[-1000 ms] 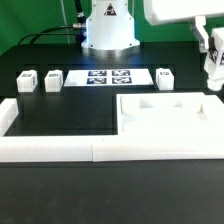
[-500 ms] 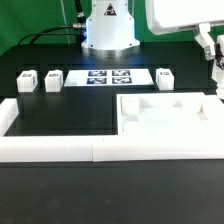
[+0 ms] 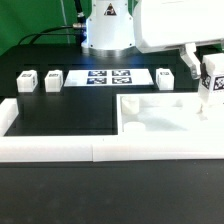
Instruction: Assemble square table
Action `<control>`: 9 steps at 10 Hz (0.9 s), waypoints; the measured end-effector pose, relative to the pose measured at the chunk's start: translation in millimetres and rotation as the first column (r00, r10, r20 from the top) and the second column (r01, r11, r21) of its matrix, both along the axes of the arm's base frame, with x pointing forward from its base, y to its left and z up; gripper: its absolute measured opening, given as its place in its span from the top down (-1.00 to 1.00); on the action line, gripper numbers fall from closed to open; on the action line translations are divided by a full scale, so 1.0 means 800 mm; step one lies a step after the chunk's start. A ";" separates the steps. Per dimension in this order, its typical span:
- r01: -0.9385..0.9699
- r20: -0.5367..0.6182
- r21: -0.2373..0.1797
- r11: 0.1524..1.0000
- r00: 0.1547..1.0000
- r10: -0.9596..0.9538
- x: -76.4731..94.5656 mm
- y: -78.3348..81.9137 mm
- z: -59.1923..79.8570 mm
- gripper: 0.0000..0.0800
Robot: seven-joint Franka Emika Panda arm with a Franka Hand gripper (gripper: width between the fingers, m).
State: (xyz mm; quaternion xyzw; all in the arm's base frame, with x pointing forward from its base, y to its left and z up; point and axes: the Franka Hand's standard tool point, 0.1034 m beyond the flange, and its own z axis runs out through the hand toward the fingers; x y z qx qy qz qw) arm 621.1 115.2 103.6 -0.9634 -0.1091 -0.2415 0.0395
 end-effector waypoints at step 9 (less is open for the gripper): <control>0.002 -0.006 0.004 1.000 1.000 -0.002 -0.003 0.002 -0.035 0.27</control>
Offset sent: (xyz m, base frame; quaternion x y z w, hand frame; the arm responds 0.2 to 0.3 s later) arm 0.0036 0.0027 -0.0131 -0.0021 0.0123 0.0064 0.9999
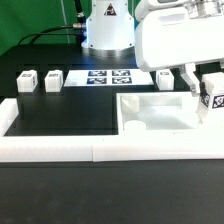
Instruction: Assemble square table
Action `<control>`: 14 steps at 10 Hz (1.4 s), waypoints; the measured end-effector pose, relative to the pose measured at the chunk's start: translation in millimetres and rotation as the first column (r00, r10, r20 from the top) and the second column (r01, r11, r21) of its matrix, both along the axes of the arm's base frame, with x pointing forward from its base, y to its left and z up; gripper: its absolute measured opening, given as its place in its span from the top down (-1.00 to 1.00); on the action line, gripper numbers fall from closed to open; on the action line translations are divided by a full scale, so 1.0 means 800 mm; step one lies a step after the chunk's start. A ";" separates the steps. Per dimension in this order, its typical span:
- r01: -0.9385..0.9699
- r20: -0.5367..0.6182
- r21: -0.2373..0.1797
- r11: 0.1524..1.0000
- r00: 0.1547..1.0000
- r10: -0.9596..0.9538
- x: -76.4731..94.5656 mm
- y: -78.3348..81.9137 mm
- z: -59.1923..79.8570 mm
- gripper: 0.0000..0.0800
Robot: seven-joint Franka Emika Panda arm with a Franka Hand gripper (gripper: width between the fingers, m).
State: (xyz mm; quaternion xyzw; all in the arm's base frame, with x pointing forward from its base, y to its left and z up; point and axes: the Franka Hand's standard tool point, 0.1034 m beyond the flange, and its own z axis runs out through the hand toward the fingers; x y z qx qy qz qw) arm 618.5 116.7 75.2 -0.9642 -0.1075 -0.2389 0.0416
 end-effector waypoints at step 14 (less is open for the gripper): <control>0.100 -0.085 0.030 0.995 0.992 -0.098 -0.008 -0.010 0.004 -0.62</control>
Offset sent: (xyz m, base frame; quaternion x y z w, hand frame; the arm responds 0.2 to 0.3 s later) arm 0.0000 0.0000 0.0000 0.0000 0.0000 0.0000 1.0000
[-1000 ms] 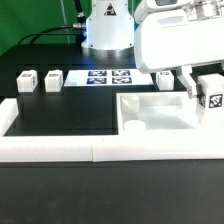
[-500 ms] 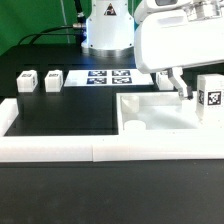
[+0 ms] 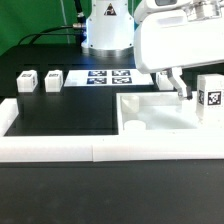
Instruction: Assemble square table
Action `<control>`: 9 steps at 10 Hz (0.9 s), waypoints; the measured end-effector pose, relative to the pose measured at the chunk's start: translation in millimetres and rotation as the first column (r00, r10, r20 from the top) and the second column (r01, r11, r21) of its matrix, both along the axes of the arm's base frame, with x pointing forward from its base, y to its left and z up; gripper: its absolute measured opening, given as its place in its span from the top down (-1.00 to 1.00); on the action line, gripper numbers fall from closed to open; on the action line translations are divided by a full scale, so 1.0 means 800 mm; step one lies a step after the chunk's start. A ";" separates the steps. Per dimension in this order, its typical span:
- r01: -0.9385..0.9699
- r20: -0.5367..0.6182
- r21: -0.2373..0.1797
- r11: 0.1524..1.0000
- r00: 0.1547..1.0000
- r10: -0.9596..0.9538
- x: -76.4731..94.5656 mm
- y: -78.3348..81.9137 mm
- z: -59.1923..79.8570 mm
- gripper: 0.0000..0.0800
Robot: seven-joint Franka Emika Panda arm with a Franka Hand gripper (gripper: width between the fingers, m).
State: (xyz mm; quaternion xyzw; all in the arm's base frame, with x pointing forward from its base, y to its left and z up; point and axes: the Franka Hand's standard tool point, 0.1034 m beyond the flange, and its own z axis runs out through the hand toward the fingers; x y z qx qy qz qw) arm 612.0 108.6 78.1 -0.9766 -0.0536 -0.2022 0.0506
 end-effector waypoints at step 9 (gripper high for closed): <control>0.056 -0.427 0.020 0.998 0.903 -0.043 0.026 0.013 -0.005 -0.62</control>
Offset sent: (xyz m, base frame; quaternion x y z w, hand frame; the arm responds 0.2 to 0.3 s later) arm 0.0144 -0.0094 -0.0024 -0.0038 -0.2217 0.0827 0.9716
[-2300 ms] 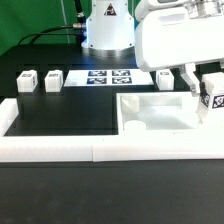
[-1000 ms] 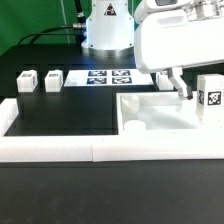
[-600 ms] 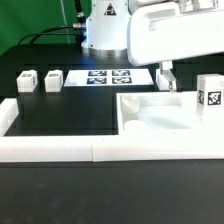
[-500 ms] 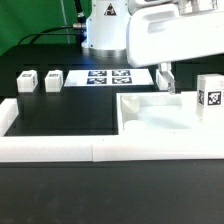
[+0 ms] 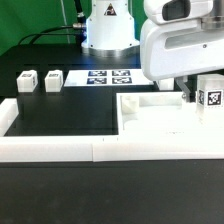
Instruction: Assemble square table
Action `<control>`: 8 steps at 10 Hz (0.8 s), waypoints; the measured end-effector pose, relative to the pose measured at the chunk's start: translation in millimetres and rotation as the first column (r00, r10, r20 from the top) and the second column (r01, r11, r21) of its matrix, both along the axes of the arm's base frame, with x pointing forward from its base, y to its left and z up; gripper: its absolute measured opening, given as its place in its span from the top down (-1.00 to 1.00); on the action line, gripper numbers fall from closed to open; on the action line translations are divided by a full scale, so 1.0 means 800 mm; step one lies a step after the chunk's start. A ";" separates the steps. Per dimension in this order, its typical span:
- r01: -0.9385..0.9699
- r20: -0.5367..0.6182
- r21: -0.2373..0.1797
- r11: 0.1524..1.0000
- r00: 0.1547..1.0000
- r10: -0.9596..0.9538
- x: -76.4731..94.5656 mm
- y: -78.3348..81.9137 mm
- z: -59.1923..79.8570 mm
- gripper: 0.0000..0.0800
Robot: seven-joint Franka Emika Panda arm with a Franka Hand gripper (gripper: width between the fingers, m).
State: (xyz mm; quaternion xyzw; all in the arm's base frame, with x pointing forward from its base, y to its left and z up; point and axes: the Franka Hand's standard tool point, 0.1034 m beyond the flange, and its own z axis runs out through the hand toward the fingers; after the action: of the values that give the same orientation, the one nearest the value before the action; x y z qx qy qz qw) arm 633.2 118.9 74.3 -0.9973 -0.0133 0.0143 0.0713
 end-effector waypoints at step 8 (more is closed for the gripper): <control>0.250 -0.037 -0.009 0.968 0.967 -0.250 0.000 0.001 -0.001 0.92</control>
Offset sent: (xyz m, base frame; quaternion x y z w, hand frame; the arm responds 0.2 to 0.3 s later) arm 0.0000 0.0000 0.0000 0.0000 0.0000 0.0000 1.0000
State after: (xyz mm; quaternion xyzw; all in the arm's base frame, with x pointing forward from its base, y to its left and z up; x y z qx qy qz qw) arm 632.9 119.9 73.2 -0.9907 0.1140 0.0243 0.0708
